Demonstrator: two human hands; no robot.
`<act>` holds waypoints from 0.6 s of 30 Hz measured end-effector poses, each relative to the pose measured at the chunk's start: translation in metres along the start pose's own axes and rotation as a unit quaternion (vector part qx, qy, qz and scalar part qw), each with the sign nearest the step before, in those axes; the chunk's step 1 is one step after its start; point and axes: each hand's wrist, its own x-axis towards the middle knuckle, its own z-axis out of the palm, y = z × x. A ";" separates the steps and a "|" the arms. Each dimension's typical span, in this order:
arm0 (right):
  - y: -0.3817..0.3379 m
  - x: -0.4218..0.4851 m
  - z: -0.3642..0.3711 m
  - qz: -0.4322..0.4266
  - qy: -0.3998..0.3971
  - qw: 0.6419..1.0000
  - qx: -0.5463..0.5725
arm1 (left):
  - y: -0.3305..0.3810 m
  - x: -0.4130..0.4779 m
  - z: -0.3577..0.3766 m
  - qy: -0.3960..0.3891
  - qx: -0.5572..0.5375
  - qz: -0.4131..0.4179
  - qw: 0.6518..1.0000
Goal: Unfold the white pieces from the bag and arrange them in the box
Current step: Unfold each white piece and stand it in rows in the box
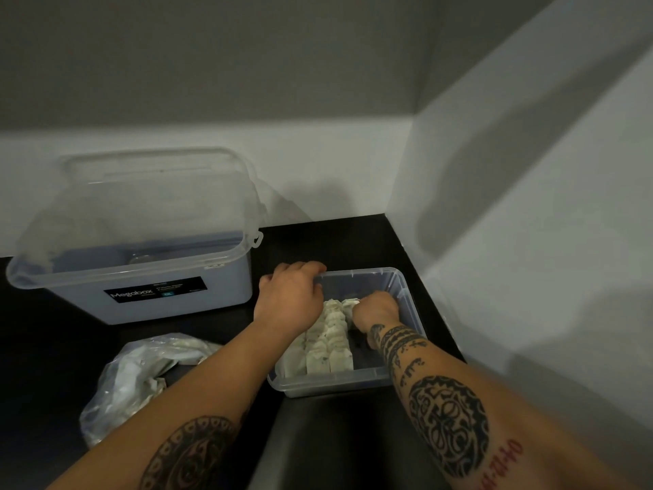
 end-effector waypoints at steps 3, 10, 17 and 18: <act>-0.001 -0.003 0.002 0.035 0.009 0.995 0.093 | 0.001 0.000 0.000 0.002 0.002 -0.002 1.000; -0.006 -0.017 -0.006 0.060 0.004 0.986 0.154 | 0.003 0.001 -0.003 0.006 -0.035 -0.013 0.999; -0.011 -0.041 -0.026 -0.002 0.008 0.998 0.069 | -0.002 -0.008 -0.014 0.056 -0.101 0.030 0.993; -0.019 -0.055 -0.034 -0.015 0.007 0.999 0.036 | -0.005 -0.010 -0.017 0.058 -0.111 0.036 0.992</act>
